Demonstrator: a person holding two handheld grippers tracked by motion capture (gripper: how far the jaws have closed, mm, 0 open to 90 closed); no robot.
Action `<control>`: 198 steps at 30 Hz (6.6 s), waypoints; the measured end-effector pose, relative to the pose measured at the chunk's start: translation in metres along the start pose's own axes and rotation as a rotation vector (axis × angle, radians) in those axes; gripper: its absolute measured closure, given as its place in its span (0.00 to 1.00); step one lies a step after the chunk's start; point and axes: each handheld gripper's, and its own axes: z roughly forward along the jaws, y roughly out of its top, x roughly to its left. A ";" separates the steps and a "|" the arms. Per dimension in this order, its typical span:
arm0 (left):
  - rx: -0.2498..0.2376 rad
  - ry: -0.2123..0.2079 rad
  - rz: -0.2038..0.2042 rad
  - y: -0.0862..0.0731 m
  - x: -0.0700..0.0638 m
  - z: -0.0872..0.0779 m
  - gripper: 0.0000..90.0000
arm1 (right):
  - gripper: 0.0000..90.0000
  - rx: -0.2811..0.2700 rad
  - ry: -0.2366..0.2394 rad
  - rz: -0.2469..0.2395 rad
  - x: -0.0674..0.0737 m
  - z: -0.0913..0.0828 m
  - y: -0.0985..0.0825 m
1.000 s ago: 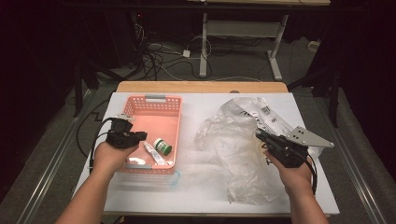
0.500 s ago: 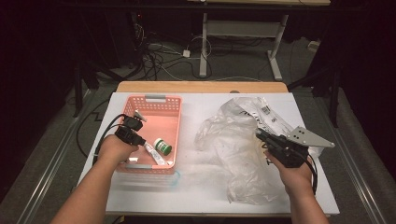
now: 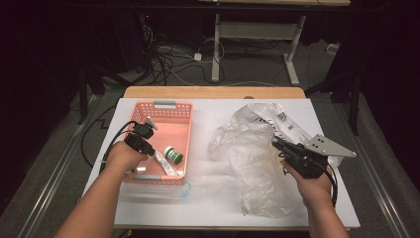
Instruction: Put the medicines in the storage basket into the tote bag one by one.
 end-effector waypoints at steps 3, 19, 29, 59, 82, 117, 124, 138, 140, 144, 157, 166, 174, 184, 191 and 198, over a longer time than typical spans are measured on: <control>-0.007 0.003 0.001 0.007 -0.002 0.003 0.98 | 1.00 0.001 0.000 0.001 0.000 0.000 0.000; -0.064 0.049 0.043 0.022 -0.012 0.009 0.98 | 1.00 0.003 -0.001 0.003 -0.003 -0.001 -0.002; -0.095 -0.068 0.195 0.003 -0.042 -0.011 0.98 | 1.00 0.003 0.000 -0.003 0.000 0.000 -0.001; 0.060 -0.002 0.238 0.009 -0.044 0.010 0.98 | 1.00 -0.004 -0.001 0.003 -0.001 -0.002 0.000; 0.072 -0.013 0.034 0.004 -0.021 0.008 0.41 | 1.00 0.002 0.000 0.001 0.000 0.000 -0.001; 0.068 0.060 0.009 0.004 -0.016 0.007 0.73 | 1.00 0.002 0.002 0.001 0.001 -0.002 -0.001; -0.029 0.028 -0.006 -0.004 -0.013 -0.003 0.73 | 1.00 0.004 0.005 -0.004 0.000 -0.003 -0.001; -0.247 -0.024 0.010 -0.023 -0.015 -0.021 0.73 | 1.00 0.010 0.011 -0.015 0.003 -0.004 -0.001; -0.276 -0.031 0.015 -0.027 -0.016 -0.023 0.73 | 1.00 0.010 0.010 -0.015 0.003 -0.004 -0.001; -0.322 -0.031 0.030 -0.032 -0.018 -0.027 0.73 | 1.00 0.011 0.008 -0.012 0.003 -0.005 -0.001; -0.459 -0.011 0.081 -0.054 -0.031 -0.035 0.73 | 1.00 0.005 0.013 -0.010 0.002 -0.006 -0.001; -0.561 -0.016 0.100 -0.073 -0.038 -0.036 0.73 | 1.00 0.007 0.018 -0.007 0.005 -0.006 -0.001; -0.605 -0.033 0.092 -0.079 -0.037 -0.031 0.73 | 1.00 0.011 0.014 -0.009 0.005 -0.006 -0.002; -0.664 -0.014 0.104 -0.082 -0.045 -0.040 0.73 | 1.00 -0.002 0.012 -0.004 0.004 -0.008 -0.001; -0.685 -0.022 0.120 -0.080 -0.055 -0.051 0.73 | 1.00 -0.004 0.008 0.002 0.006 -0.008 0.001; -0.713 -0.052 0.156 -0.074 -0.070 -0.058 0.73 | 1.00 -0.010 0.007 -0.004 0.007 -0.009 0.002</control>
